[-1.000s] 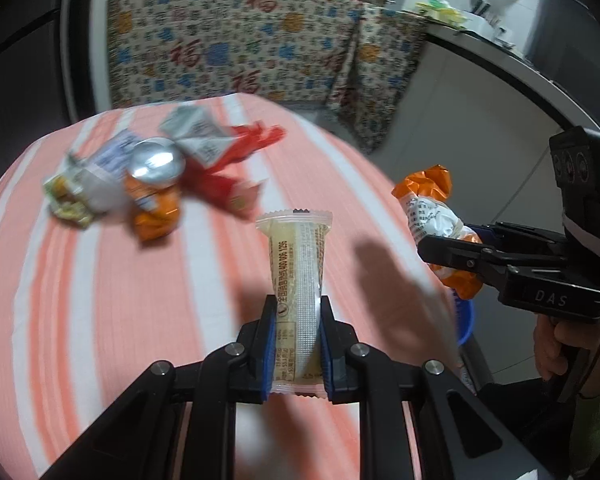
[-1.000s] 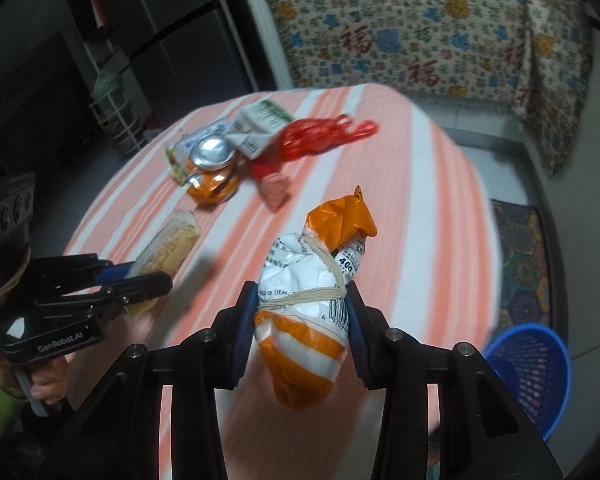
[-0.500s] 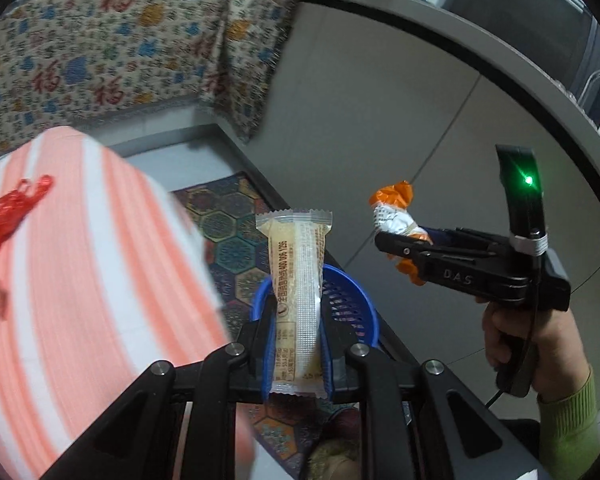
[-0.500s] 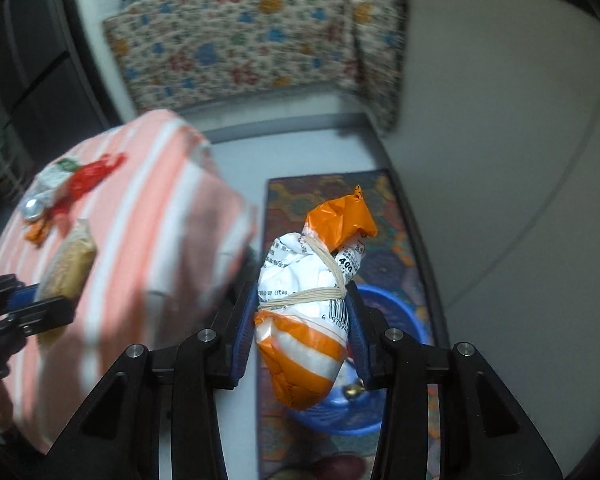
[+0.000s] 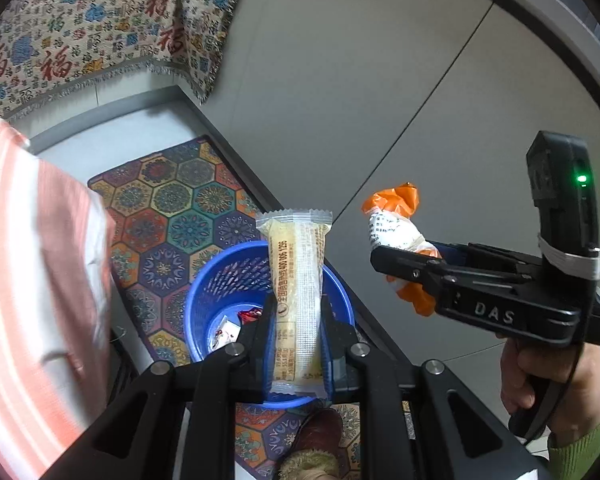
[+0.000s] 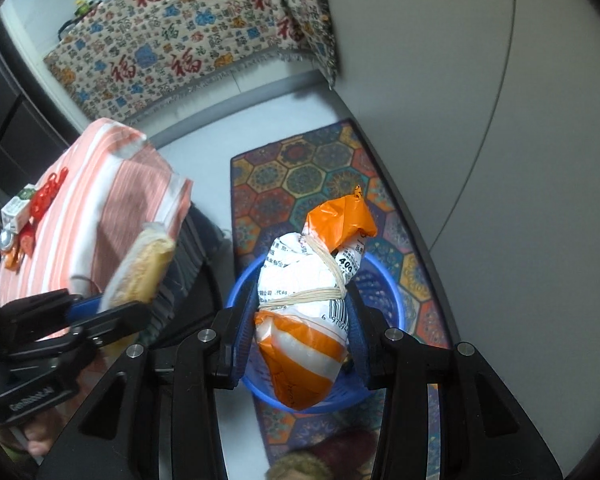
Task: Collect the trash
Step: 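Carry the snack bar and orange-white bag over the blue wastebasket and release both, then move both tools back over the table toward the remaining trash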
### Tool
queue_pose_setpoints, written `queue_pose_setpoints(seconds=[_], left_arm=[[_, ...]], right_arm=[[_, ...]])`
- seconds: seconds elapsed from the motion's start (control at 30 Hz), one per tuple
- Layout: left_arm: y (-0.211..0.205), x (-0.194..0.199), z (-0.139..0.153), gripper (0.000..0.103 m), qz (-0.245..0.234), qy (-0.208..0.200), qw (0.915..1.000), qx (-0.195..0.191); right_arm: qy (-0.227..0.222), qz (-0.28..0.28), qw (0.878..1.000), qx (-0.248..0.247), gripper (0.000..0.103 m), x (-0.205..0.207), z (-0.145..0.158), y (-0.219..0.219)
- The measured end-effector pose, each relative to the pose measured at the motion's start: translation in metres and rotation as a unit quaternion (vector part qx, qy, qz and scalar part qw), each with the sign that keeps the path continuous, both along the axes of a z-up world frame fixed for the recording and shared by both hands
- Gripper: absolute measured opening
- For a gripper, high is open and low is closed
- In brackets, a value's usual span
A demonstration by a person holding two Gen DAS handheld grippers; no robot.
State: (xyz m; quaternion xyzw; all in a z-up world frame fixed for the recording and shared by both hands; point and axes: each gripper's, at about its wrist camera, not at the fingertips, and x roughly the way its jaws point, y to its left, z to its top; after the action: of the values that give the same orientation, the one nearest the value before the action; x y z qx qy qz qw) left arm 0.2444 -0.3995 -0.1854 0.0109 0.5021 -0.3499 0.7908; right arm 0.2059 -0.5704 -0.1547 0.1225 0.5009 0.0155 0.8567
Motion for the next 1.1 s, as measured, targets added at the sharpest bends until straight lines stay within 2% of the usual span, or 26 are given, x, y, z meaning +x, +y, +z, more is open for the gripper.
queue_pose_setpoints(seconds=[0.37,0.4,0.43,0.47,0.5,0.57,0.63,0.77,0.87,0.93,1.1], left_arm=[[-0.021,0.010,-0.040,0.020,-0.020,0.016,0.9995,0.018],[-0.023,0.011,-0.044,0.027,-0.022,0.019,0.9993,0.022],[-0.024,0.014,-0.049,0.039,-0.021,0.023,0.9992,0.024],[-0.023,0.015,-0.051,0.044,-0.018,0.023,0.9993,0.024],[-0.023,0.016,-0.052,0.049,-0.012,0.021,0.9995,0.023],[-0.021,0.017,-0.054,0.049,-0.006,0.022,0.9996,0.019],[-0.016,0.015,-0.048,0.049,0.001,0.022,0.9997,0.012],[0.002,-0.001,-0.021,0.049,0.008,-0.002,1.0000,0.004],[0.021,-0.020,0.006,0.056,0.008,-0.032,0.9995,0.003],[0.043,-0.036,0.023,0.061,0.016,-0.054,0.9984,0.007],[0.107,-0.058,0.043,0.062,0.061,-0.074,0.9949,0.032]], right_arm=[[-0.001,-0.008,1.000,0.012,0.045,-0.001,-0.004,-0.007],[-0.002,-0.012,1.000,0.011,0.049,-0.001,-0.004,-0.006],[-0.003,-0.016,1.000,0.013,0.055,-0.002,-0.005,-0.008],[-0.004,-0.020,1.000,0.013,0.064,-0.003,-0.005,-0.009],[-0.007,-0.025,1.000,0.011,0.064,-0.004,-0.004,-0.010],[-0.012,-0.034,0.999,0.007,0.064,-0.006,-0.001,-0.013],[-0.022,-0.043,0.999,0.002,0.066,-0.008,0.004,-0.013],[-0.053,-0.062,0.996,-0.025,0.078,-0.013,0.020,-0.009],[-0.078,-0.072,0.993,-0.046,0.083,-0.014,0.032,-0.003],[-0.094,-0.074,0.990,-0.070,0.085,-0.013,0.040,0.004],[-0.132,-0.055,0.982,-0.124,0.088,-0.012,0.058,0.036]])
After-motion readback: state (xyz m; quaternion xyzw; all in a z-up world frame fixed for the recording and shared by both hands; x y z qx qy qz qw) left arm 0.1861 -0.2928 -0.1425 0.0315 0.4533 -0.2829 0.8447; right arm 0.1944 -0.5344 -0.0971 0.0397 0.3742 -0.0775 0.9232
